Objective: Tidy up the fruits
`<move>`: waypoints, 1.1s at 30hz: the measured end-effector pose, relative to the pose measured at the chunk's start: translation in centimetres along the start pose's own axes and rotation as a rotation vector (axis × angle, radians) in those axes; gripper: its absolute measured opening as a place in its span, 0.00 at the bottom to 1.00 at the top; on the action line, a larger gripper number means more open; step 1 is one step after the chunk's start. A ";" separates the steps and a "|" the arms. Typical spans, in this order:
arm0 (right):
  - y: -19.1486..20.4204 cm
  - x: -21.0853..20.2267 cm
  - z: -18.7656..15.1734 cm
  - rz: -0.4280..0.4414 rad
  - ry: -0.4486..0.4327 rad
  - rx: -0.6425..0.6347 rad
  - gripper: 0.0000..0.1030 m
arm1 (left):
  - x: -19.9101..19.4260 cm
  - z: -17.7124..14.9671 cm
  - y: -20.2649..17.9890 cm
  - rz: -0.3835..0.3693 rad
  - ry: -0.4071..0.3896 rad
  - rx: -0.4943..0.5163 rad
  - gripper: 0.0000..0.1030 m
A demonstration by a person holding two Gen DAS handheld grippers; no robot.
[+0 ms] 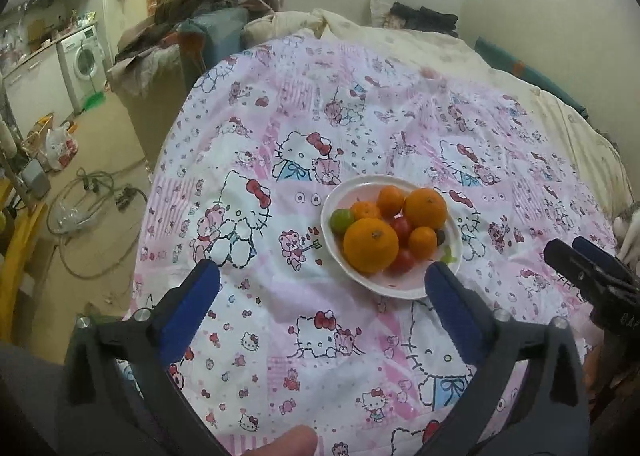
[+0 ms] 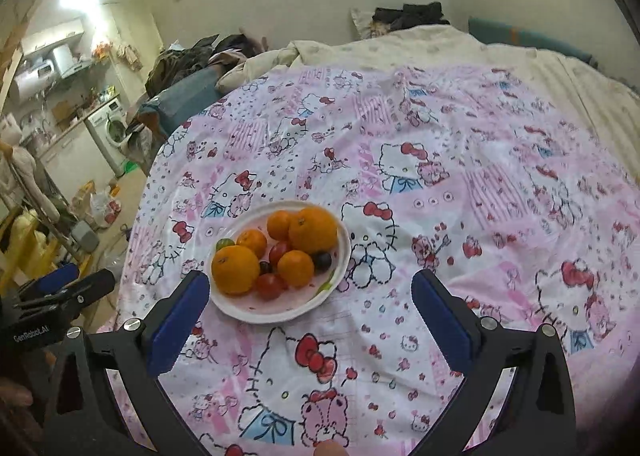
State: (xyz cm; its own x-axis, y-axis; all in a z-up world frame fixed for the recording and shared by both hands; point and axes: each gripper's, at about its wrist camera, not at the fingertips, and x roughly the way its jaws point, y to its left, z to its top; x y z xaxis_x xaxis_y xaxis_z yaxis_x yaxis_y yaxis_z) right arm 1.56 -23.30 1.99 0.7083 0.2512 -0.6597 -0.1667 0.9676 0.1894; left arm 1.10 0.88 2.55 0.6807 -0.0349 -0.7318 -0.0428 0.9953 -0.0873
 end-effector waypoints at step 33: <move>1.0 1.3 0.1 -0.029 0.009 -0.043 1.00 | 0.2 -0.2 -0.3 0.019 -0.012 0.007 0.99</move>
State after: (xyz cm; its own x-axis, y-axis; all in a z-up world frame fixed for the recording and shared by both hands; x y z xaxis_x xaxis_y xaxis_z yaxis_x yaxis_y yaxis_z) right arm 2.38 -22.05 1.43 0.7073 0.2227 -0.6709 -0.1755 0.9747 0.1385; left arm 1.10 0.59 2.23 0.6884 -0.0149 -0.7251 -0.0506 0.9964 -0.0685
